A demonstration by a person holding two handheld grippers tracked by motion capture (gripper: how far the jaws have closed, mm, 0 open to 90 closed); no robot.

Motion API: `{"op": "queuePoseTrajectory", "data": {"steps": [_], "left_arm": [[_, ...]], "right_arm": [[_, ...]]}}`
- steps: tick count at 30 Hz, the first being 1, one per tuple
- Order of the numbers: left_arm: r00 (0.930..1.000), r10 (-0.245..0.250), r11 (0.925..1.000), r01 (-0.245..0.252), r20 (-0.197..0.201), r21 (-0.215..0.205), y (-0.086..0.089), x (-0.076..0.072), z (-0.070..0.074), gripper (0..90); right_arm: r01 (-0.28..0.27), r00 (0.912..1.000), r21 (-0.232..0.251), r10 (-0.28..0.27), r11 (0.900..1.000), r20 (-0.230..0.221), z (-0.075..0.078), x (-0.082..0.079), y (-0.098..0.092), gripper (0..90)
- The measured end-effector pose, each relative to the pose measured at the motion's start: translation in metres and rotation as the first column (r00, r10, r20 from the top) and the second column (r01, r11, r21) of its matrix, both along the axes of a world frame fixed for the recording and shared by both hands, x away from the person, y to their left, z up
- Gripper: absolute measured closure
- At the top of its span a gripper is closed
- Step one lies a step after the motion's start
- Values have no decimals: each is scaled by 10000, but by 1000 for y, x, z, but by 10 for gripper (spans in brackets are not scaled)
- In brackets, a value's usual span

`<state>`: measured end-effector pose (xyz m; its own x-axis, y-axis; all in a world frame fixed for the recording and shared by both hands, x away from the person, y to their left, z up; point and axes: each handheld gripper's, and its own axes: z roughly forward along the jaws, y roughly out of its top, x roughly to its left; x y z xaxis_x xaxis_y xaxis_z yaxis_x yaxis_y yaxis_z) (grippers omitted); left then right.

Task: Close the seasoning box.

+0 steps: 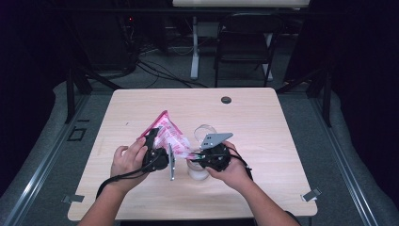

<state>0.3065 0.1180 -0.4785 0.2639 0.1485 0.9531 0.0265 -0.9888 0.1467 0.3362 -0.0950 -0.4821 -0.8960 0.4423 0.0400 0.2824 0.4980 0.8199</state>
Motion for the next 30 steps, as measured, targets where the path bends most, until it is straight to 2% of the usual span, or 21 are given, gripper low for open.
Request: {"op": "queuePoseTrajectory", "data": {"steps": [11,30], "left_arm": [[9996,-149,9998,144,251,164,-4,0,3,621],[9986,-384,9989,373,367,291,-9,1,8,621]], "right_arm": [[72,10000,38,-72,10000,-34,2,1,-4,882],[235,9997,73,-235,9997,92,4,-3,-9,882]]}}
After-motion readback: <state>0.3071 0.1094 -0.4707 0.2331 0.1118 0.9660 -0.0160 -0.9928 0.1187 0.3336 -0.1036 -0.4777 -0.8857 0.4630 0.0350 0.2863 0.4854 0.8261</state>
